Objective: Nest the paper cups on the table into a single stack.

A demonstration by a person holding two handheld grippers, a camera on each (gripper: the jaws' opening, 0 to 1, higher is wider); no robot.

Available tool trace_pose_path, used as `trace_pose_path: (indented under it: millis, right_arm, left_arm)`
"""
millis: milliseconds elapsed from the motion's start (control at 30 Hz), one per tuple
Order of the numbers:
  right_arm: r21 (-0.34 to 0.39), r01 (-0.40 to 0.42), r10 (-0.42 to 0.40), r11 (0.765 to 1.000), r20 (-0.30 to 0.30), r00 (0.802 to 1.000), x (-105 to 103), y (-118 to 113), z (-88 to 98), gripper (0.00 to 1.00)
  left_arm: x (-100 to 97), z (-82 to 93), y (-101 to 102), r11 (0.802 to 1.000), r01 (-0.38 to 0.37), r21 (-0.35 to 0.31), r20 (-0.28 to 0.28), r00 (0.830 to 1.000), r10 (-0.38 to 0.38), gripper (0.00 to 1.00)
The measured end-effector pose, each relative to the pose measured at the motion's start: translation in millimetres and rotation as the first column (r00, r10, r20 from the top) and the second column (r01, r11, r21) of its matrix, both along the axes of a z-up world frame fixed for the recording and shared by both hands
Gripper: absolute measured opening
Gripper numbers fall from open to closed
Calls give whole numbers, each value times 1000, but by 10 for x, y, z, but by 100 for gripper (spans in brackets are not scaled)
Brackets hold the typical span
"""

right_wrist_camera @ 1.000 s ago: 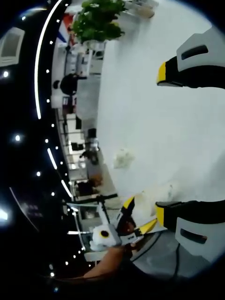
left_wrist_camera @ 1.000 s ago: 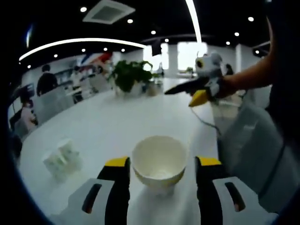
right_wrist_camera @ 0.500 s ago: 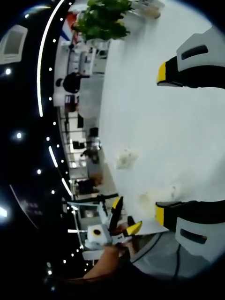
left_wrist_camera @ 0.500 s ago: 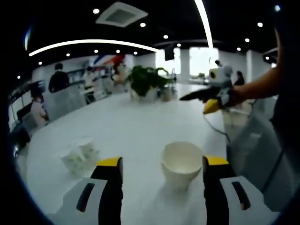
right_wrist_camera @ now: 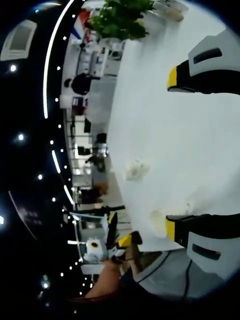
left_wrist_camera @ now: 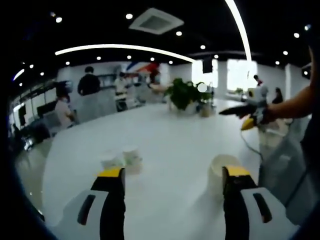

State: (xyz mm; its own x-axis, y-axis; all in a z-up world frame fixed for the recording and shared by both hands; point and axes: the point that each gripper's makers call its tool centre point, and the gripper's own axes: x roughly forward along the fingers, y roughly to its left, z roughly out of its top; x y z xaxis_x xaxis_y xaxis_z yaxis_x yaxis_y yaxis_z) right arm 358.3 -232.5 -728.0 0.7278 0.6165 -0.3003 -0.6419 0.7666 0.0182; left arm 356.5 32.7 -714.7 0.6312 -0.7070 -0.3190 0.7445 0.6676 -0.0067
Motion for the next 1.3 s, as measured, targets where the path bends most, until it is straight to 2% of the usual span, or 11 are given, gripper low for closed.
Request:
trace_pose_path:
  millis: [267, 400, 733, 1100, 1300]
  right_arm:
    - [0, 5, -5, 1000, -2, 1000, 11, -16, -6, 100]
    - [2, 6, -6, 1000, -5, 1000, 5, -9, -18, 100]
    - [-8, -5, 5, 1000, -9, 1000, -20, 9, -36, 100]
    - [-21, -15, 15, 1000, -7, 1000, -54, 16, -68, 100]
    - [-23, -17, 17, 1000, -12, 1000, -73, 23, -94, 100]
  left_arm:
    - [6, -106, 234, 999, -53, 10, -28, 998, 53, 89]
    - [-3, -170, 284, 997, -75, 15, -53, 996, 76, 99]
    - [-31, -217, 361, 996, -85, 30, -64, 994, 87, 99]
    - [-23, -395, 436, 994, -100, 41, -89, 991, 103, 98]
    - [44, -464, 480, 991, -120, 58, -74, 990, 124, 99]
